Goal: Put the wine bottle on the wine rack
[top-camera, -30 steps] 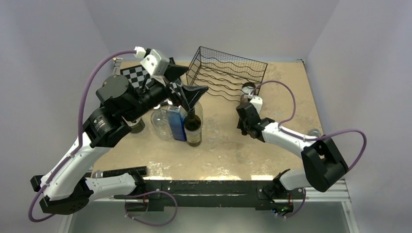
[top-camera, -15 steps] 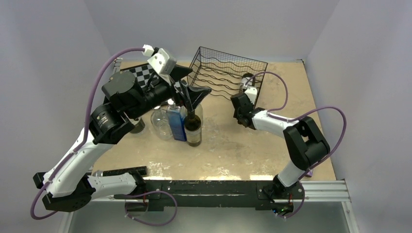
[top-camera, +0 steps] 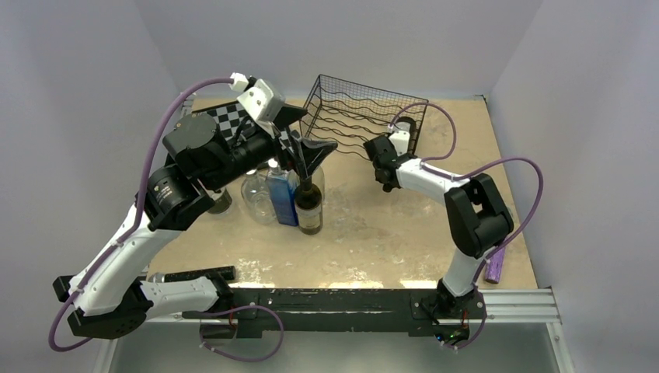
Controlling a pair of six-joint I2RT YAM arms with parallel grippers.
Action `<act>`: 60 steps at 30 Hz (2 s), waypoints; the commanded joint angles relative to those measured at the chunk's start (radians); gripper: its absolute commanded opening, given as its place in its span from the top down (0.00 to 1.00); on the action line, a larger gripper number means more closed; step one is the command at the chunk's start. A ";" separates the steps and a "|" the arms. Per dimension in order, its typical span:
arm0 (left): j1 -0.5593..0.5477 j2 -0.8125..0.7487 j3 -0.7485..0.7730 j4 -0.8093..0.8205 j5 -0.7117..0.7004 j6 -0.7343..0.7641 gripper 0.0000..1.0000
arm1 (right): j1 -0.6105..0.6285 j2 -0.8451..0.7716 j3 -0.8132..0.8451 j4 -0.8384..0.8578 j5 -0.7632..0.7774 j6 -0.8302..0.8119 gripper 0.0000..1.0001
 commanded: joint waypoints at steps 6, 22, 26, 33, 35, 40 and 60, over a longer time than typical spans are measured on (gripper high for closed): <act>-0.001 0.010 0.050 0.027 0.015 0.011 0.01 | -0.059 0.021 0.167 -0.092 0.049 0.044 1.00; -0.001 0.006 0.042 0.039 -0.027 0.011 0.01 | -0.094 0.068 0.230 -0.202 -0.146 0.002 0.38; -0.001 0.006 0.040 0.037 -0.034 0.018 0.01 | -0.094 0.062 0.229 -0.212 -0.153 -0.004 0.35; -0.001 0.006 0.034 0.037 -0.040 0.025 0.01 | -0.095 -0.035 0.174 -0.228 -0.195 0.018 0.28; -0.001 0.004 0.031 0.037 -0.043 0.029 0.01 | -0.093 -0.042 0.161 -0.237 -0.216 0.026 0.31; -0.001 -0.007 0.015 0.054 -0.053 0.040 0.01 | -0.094 -0.020 0.144 -0.264 -0.255 0.054 0.37; -0.001 -0.029 -0.024 0.074 -0.045 0.051 0.01 | -0.095 0.036 0.113 -0.282 -0.293 0.075 1.00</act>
